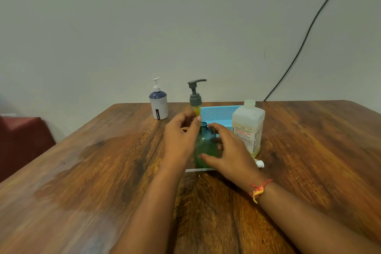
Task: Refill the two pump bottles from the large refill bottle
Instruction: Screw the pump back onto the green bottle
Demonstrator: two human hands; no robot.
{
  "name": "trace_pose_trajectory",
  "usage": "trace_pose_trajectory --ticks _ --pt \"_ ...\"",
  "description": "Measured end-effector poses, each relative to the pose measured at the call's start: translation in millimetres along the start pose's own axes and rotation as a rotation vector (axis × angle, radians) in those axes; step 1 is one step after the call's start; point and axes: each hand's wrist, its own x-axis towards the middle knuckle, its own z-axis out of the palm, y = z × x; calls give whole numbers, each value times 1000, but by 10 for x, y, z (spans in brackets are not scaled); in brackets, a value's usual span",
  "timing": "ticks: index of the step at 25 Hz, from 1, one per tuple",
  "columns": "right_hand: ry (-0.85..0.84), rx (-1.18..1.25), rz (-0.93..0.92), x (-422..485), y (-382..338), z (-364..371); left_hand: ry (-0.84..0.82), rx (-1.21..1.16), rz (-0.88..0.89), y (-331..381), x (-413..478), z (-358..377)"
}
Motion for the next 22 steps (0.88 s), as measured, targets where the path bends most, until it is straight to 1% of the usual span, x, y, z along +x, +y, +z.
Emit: trace_pose_trajectory --ticks 7,9,13,16,19,22 --pt "8 -9 -8 -27 34 -39 -106 -25 -87 -70 -60 46" --pt "11 -6 -10 -40 47 -49 -126 -16 -75 -67 -74 73" --pt "15 -12 -27 -55 52 -56 -93 -124 -66 -29 -96 113" --pt "15 -23 -55 -63 32 -56 -84 -150 -30 -16 -94 128" --pt "14 -26 -61 -70 26 -70 -91 -109 4 -44 -98 127" --pt "15 -11 -52 -76 34 -94 -117 -57 0 -107 -88 98"
